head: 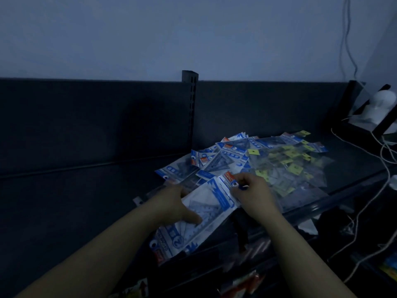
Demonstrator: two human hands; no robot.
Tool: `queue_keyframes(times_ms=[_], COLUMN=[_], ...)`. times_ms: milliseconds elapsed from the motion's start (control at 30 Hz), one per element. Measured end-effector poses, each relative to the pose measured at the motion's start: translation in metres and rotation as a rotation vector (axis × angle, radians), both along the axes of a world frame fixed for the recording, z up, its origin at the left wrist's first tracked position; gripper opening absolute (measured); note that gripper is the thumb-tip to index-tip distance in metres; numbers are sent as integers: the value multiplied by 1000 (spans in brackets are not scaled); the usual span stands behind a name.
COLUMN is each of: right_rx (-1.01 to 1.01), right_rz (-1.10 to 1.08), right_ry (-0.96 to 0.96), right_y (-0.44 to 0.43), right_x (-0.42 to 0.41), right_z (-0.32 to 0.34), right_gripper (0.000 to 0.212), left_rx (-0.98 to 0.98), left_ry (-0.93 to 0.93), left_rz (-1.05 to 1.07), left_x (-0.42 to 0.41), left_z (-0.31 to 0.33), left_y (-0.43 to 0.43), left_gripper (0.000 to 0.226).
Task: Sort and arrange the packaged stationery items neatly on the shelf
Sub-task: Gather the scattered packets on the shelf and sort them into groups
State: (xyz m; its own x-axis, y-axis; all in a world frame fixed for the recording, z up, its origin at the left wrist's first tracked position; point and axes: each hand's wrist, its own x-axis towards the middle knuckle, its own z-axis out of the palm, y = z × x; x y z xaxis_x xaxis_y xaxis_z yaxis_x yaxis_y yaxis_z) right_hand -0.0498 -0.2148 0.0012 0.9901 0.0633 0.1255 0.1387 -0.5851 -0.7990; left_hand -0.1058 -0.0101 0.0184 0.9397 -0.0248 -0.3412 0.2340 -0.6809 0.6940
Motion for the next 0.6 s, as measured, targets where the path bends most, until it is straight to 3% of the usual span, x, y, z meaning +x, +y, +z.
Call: queue_keyframes(times_ms=[100,267,367,500,600], right_rx=[-87,-519,-683,-450,-179], right_rz=[5,159,280,371,292], right_ry=[-85,16,63,85,157], right_y=[5,18,21,20,20], right_x=[17,58,60,40,26], right_z=[6,16,14,13,15], right_gripper=[23,49,49,43,37], left_rx=[-132,-405,-475,-546,-547], left_ry=[-27,-134,-152,-72,-9], left_rz=[123,451,529,514,491], left_x=[1,13,26,40,47], left_z=[-1,9,6,2,1], left_y=[16,43,45,32,26], left_gripper=[43,14,27,30,28])
